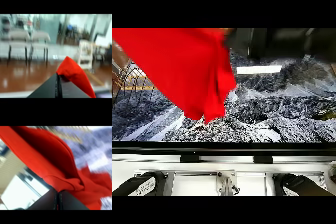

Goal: Fold the shirts.

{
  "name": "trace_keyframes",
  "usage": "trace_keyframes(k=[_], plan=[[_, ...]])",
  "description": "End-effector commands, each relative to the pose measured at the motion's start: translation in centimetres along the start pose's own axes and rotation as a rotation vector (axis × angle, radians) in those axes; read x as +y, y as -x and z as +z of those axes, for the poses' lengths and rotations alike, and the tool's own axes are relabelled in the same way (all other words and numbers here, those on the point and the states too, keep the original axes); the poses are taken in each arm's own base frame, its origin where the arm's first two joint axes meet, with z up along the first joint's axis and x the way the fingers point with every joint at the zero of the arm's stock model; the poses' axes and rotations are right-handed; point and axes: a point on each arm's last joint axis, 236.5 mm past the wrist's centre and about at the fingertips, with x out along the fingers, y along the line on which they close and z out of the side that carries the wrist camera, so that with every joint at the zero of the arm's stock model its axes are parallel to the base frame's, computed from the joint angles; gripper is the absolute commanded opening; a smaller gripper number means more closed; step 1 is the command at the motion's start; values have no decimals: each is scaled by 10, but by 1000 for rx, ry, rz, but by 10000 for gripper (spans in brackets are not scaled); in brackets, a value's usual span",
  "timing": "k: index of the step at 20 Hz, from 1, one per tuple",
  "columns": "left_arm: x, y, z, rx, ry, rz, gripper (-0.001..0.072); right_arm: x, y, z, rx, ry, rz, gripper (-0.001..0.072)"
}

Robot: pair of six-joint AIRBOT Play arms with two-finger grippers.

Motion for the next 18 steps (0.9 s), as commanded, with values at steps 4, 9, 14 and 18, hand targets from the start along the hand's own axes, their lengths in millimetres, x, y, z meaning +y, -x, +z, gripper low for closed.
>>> trace_keyframes(k=[4,9,14,18], plan=[[-56,-63,-285,736,168,-236,33,-166,-47,-101,316,-96,-488,54],[-95,-62,-438,1078,319,-263,185,-209,-65,-116,380,-86,-603,55],[-12,-1,-449,1324,323,-102,720,-213,-65,-112,369,-75,-616,55],[74,79,-447,1529,376,158,715,-216,-65,-111,362,-68,-626,55]])
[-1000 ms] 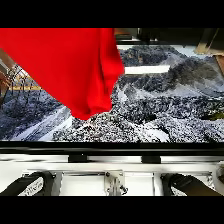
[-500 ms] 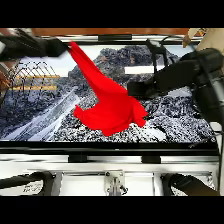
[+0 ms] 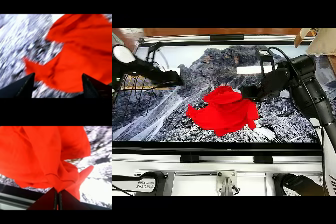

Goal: Fold the shirts.

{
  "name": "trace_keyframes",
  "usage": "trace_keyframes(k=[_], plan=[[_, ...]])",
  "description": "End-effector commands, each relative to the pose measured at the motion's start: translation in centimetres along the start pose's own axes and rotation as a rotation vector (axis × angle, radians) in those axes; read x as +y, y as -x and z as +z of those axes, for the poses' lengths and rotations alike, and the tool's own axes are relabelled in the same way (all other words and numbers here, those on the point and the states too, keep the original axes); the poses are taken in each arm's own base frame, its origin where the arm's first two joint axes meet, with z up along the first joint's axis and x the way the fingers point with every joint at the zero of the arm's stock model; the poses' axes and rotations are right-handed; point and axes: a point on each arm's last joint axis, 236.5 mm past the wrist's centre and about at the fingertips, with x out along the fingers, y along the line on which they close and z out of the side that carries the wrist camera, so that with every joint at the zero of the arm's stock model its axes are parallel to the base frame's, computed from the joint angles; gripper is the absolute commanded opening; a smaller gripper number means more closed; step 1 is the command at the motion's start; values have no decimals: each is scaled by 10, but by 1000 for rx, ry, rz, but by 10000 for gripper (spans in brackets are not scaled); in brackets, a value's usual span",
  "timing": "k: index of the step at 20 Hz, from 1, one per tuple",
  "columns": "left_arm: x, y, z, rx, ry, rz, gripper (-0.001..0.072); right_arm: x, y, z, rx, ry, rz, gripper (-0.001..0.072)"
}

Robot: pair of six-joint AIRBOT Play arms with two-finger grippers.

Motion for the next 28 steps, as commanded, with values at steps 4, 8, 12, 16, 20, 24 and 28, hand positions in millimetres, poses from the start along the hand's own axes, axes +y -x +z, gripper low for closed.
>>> trace_keyframes(k=[4,8,12,16,20,24,28], plan=[[37,-37,-115,250,257,-32,715,-3,-1,3,-13,2,-12,55],[-9,-110,-170,313,293,-145,715,-2,-1,3,-12,-2,-12,55],[-36,-139,-191,323,241,-130,715,-2,-1,3,-12,-2,-12,55],[-67,-164,-181,249,247,-145,714,-1,-1,2,-6,-3,-8,56],[-68,-186,-169,193,363,-126,667,-2,-1,0,-1,-3,-8,55],[-69,-185,-167,191,343,-136,32,-2,-1,1,-3,-2,-11,55],[-92,-147,-130,71,125,-189,32,-3,-1,1,-5,3,-15,55]])
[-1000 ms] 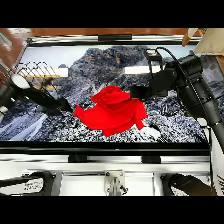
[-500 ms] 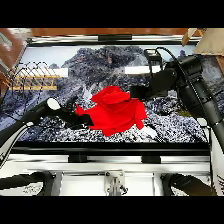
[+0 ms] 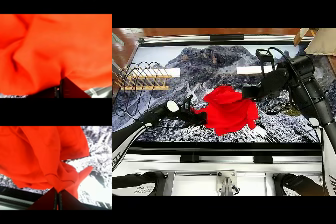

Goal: Fold the shirts.

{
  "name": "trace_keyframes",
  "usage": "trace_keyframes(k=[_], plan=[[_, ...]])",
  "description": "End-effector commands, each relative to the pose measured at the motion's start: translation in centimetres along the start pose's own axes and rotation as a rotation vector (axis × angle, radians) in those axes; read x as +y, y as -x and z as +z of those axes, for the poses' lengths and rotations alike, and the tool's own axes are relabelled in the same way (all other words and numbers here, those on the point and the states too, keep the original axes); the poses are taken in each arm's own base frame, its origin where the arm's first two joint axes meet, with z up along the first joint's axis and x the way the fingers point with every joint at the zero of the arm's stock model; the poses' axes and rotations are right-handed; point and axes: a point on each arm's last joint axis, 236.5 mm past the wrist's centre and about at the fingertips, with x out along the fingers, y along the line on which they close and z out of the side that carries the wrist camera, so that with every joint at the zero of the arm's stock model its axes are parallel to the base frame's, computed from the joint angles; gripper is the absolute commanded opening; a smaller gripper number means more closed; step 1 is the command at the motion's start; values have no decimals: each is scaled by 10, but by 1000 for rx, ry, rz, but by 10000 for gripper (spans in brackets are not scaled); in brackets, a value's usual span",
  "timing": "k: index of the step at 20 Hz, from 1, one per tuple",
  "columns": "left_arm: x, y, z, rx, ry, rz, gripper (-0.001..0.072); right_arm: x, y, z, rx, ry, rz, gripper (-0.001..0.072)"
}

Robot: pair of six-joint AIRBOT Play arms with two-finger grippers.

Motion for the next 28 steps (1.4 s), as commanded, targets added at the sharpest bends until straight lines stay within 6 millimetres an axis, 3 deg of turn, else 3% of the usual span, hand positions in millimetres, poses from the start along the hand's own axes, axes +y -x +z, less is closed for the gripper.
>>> trace_keyframes(k=[1,3,4,6,7,8,10,12,13,14,16,20,23,25,28], plan=[[-34,44,28,-128,-182,-36,32,0,1,1,-3,11,-2,55],[-64,115,64,-316,-269,-58,32,2,12,8,-42,23,10,55],[-82,166,82,-445,-312,-73,32,6,24,17,-85,44,23,55],[-120,289,106,-729,-381,-112,32,16,68,45,-243,74,69,55],[-138,353,106,-871,-416,-128,32,22,96,61,-340,82,96,56],[-157,420,98,-1020,-456,-140,33,27,130,75,-449,85,128,55],[-188,526,63,-1263,-531,-143,33,34,191,89,-621,82,185,55],[-207,589,26,-1419,-586,-134,33,36,229,83,-700,57,234,55],[-211,604,14,-1460,-600,-128,33,35,235,74,-689,49,241,55],[-212,607,6,-1468,-606,-123,33,32,231,63,-643,50,228,55],[-201,575,7,-1332,-607,-81,33,22,201,35,-485,46,180,55],[-137,452,29,-885,-496,-12,33,4,89,-24,-146,-7,93,55],[-87,359,39,-672,-374,-17,33,-4,6,-57,-32,-64,74,55],[-59,297,39,-570,-305,-22,33,-9,-32,-68,-32,-143,77,55],[-29,227,33,-477,-239,-17,34,-11,-55,-70,-60,-196,88,55]])
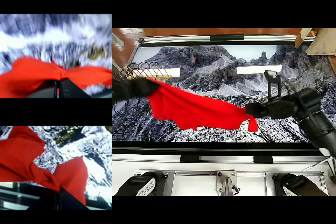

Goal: Fold the shirts.

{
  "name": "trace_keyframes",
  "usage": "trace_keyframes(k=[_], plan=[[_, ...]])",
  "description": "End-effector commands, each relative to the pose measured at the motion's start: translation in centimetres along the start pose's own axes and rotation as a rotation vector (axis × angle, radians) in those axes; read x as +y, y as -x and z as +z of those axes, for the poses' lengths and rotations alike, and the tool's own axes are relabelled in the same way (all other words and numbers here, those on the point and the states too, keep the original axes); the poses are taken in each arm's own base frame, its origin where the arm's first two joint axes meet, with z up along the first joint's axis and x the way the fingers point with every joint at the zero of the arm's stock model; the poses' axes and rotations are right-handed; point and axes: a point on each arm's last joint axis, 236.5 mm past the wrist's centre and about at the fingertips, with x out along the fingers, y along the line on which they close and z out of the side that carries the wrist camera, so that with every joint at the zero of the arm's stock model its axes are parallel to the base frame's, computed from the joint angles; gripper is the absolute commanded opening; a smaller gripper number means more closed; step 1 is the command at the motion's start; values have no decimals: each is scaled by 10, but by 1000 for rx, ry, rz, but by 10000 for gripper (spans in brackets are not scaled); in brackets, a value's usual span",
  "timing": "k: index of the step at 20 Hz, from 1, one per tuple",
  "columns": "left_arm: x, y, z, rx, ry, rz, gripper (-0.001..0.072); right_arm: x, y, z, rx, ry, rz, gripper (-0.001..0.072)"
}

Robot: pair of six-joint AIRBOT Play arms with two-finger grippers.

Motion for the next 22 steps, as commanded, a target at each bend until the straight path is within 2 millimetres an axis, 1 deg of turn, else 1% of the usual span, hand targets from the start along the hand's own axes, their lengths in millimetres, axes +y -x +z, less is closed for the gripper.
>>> trace_keyframes(k=[1,3,5,8,10,11,12,13,14,15,16,17,18,19,20,21,22], plan=[[27,-58,-66,133,81,16,34,-7,-34,-8,-31,-74,16,55],[35,-73,-80,180,104,24,34,-9,-34,-3,-52,-64,7,55],[39,-80,-75,163,116,29,34,-10,-34,-1,-63,-57,1,55],[39,-82,-58,90,126,27,34,-15,-34,1,-72,-44,-19,55],[36,-80,-45,46,133,15,34,-15,-34,4,-81,-41,-17,55],[30,-76,-33,19,112,7,34,-12,-31,8,-95,-37,-10,55],[21,-67,-15,-22,62,-5,34,-7,-25,17,-124,-13,4,55],[7,-52,12,-86,-13,-21,34,0,-13,31,-169,29,21,55],[-12,-30,45,-168,-101,-38,34,11,8,54,-247,94,41,55],[-34,-3,78,-259,-186,-54,34,24,38,81,-349,163,64,55],[-58,29,111,-365,-261,-67,34,36,73,106,-460,222,80,55],[-84,70,144,-492,-329,-81,34,49,118,130,-590,278,102,55],[-106,110,170,-610,-367,-90,34,59,162,149,-708,304,121,55],[-125,152,192,-724,-379,-104,34,67,206,161,-812,305,148,55],[-138,188,206,-817,-372,-117,34,73,238,165,-877,299,174,55],[-148,220,217,-900,-359,-128,34,78,263,164,-916,284,211,55],[-155,246,224,-963,-356,-131,34,84,277,158,-916,270,256,55]])
